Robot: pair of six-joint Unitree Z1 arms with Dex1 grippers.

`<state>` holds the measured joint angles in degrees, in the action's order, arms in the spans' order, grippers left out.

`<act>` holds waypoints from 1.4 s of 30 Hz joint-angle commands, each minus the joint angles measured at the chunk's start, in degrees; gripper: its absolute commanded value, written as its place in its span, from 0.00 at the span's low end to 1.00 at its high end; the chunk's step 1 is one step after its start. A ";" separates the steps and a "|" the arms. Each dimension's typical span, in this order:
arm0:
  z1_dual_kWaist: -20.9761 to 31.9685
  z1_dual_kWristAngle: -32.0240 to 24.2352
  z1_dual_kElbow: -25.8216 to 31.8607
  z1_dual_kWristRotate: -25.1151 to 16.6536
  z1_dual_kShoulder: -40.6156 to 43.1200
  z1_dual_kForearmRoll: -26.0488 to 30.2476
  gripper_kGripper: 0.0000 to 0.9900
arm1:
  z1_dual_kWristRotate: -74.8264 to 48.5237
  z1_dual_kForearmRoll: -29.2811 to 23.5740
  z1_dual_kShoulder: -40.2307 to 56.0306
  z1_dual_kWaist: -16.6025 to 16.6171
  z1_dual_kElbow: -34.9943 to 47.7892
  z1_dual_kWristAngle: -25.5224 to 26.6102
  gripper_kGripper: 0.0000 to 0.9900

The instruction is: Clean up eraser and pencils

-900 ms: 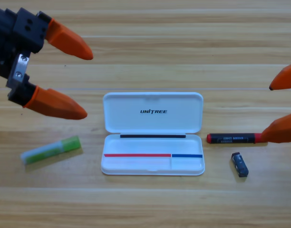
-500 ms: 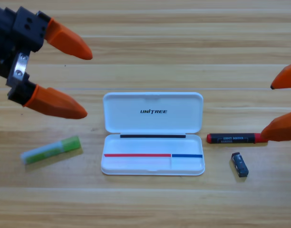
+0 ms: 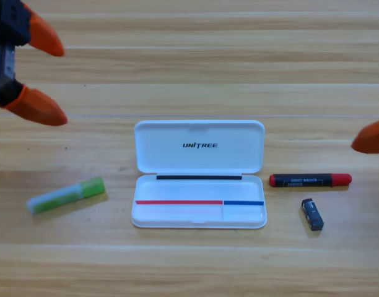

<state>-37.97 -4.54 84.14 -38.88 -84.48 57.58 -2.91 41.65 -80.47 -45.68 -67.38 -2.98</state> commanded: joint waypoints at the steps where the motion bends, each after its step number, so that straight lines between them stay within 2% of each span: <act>1: 5.45 5.77 -0.29 -1.90 -7.10 1.92 1.00 | 1.07 0.18 -11.28 -0.29 1.82 -1.33 1.00; 5: 8.00 7.96 -1.08 -2.25 -11.50 2.36 1.00 | 11.26 -0.17 -18.14 -0.38 0.76 -2.83 1.00; 13: 11.77 5.94 -1.08 -2.95 -19.76 2.71 1.00 | 26.56 -4.65 -28.51 -0.38 0.41 -3.00 0.99; 21: 11.95 3.39 -1.17 1.27 -27.32 2.45 1.00 | 30.86 -5.09 -35.63 -0.38 -1.96 -0.54 0.93; 23: 12.04 2.95 -1.52 1.53 -28.46 2.18 1.00 | 31.48 -5.09 -36.86 -0.38 -2.40 0.25 0.93; 28: 11.95 2.87 -3.45 1.62 -29.87 0.42 1.00 | 32.27 -5.09 -39.06 -0.38 -3.54 2.01 0.82; 30: 11.95 2.87 -3.98 1.62 -30.13 0.07 1.00 | 32.71 -5.09 -39.76 -0.38 -3.72 2.27 0.81; 31: 11.95 2.87 -4.24 1.62 -30.22 -0.10 1.00 | 32.97 -5.09 -40.20 -0.38 -3.81 2.27 0.74; 32: 11.95 2.87 -4.42 1.62 -30.22 -0.37 1.00 | 32.88 -5.09 -40.55 -0.38 -3.98 2.36 0.62; 33: 11.95 2.87 -4.60 1.71 -30.22 -0.54 1.00 | 32.88 -5.09 -40.90 -0.38 -4.07 2.62 0.45; 34: 11.95 2.87 -4.68 1.71 -30.22 -0.63 1.00 | 32.80 -5.00 -41.08 -0.38 -4.07 2.89 0.23; 35: 11.95 2.87 -4.86 1.71 -30.31 -0.81 1.00 | 32.88 -4.65 -41.17 -0.38 -3.98 2.89 0.05; 36: 11.95 2.95 -4.95 1.71 -30.31 -0.89 1.00 | 32.88 -4.21 -41.17 -0.38 -3.98 2.89 0.00; 42: 11.95 2.87 -4.95 1.71 -30.31 -1.42 1.00 | 32.80 0.80 -41.08 -0.20 -5.21 4.82 0.00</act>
<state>-26.98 -1.16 80.43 -37.77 -112.16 56.97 29.90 39.28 -116.74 -45.66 -72.79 -0.57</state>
